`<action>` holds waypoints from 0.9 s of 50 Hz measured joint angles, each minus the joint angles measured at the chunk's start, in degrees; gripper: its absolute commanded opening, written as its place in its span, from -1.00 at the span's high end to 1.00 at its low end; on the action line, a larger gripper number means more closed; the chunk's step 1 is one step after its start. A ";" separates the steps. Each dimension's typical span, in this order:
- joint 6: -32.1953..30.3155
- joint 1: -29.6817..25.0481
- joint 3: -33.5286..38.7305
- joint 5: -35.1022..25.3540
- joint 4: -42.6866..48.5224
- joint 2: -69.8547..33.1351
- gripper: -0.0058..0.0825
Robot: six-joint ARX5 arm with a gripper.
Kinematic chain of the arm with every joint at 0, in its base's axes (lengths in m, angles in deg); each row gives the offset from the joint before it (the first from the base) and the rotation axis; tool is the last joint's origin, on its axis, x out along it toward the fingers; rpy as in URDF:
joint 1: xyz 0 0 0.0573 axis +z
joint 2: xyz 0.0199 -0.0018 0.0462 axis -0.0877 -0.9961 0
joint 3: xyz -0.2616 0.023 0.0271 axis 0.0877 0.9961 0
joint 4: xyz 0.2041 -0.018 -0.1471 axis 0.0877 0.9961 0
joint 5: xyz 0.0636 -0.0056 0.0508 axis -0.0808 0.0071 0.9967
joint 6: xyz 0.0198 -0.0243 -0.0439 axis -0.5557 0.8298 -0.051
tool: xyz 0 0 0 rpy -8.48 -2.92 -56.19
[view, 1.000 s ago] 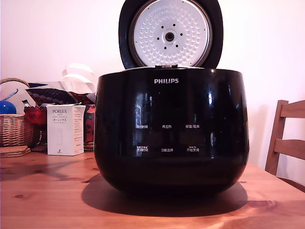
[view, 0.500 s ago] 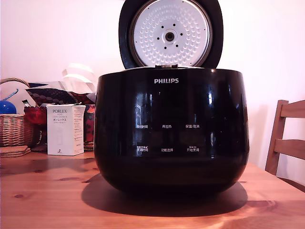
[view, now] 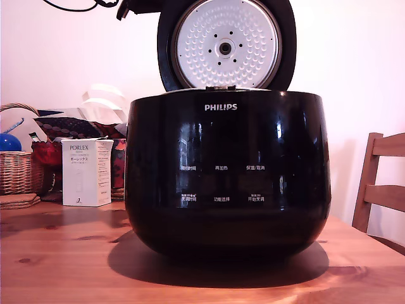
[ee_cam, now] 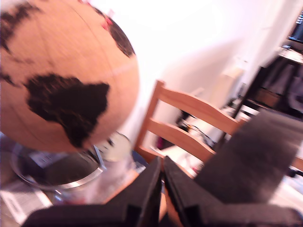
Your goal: Close the rice cooker by pressing the lid down with medium force
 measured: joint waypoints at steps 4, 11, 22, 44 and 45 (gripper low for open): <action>0.04 0.07 -0.04 -0.72 1.22 -0.02 0.92; 0.02 0.17 -0.13 -2.25 3.26 -0.02 0.92; 0.02 0.04 -1.09 -6.36 8.59 -0.02 0.92; -4.74 -7.61 -1.18 -7.74 21.18 -0.02 0.92; -4.74 -7.89 -1.20 -7.74 21.57 -0.02 0.92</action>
